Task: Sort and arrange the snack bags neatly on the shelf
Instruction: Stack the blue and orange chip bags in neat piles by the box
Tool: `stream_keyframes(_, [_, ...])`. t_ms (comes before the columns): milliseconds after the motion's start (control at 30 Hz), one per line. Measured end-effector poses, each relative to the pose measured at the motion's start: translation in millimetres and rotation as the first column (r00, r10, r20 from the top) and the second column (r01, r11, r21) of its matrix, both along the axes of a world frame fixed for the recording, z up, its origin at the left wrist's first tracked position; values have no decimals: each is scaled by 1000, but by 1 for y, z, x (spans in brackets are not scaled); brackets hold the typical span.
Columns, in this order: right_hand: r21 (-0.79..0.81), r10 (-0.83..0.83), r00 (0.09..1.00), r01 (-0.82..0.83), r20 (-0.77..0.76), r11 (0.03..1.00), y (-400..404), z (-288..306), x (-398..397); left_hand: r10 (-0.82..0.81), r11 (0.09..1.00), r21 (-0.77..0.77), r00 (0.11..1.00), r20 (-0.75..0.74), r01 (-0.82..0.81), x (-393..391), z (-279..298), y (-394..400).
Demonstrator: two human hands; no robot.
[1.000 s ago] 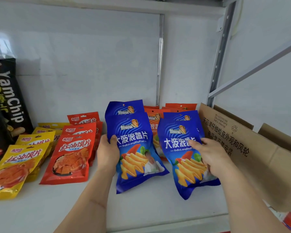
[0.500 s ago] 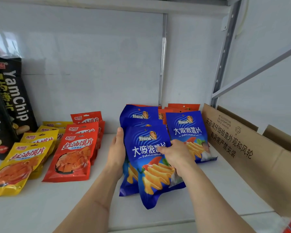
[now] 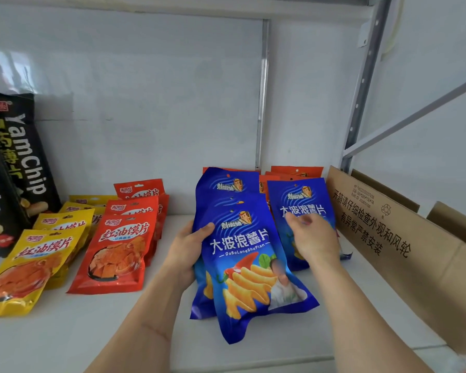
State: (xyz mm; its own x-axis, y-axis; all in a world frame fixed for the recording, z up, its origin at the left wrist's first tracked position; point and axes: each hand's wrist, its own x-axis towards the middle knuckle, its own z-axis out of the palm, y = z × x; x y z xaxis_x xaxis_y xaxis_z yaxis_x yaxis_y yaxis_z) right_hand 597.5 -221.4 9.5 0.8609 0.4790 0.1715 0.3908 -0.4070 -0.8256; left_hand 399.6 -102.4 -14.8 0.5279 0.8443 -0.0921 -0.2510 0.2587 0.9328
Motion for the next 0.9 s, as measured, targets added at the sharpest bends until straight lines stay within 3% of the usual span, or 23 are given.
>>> stream_keyframes(100, [43, -103, 992, 100, 75, 994, 4, -2, 18, -10, 999, -32, 1000, 0, 10, 0, 1, -2])
stream_keyframes(233, [-114, -152, 982, 164, 109, 980, 12, -6, 36, -28, 995, -96, 998, -60, 22, 2, 2, -3])
stream_keyframes(433, [-220, -199, 979, 188, -30, 957, 24, -15, 60, -34, 994, -103, 997, -76, 26, 1, -1, 1])
stream_keyframes(567, [-224, -234, 972, 220, -35, 949, 26, -20, 61, -31, 994, -108, 998, -61, 24, 0, -2, 3])
stream_keyframes(900, [-150, -110, 994, 111, 18, 982, 7, -24, 74, 112, 989, -94, 993, -30, -114, -20, 6, 20])
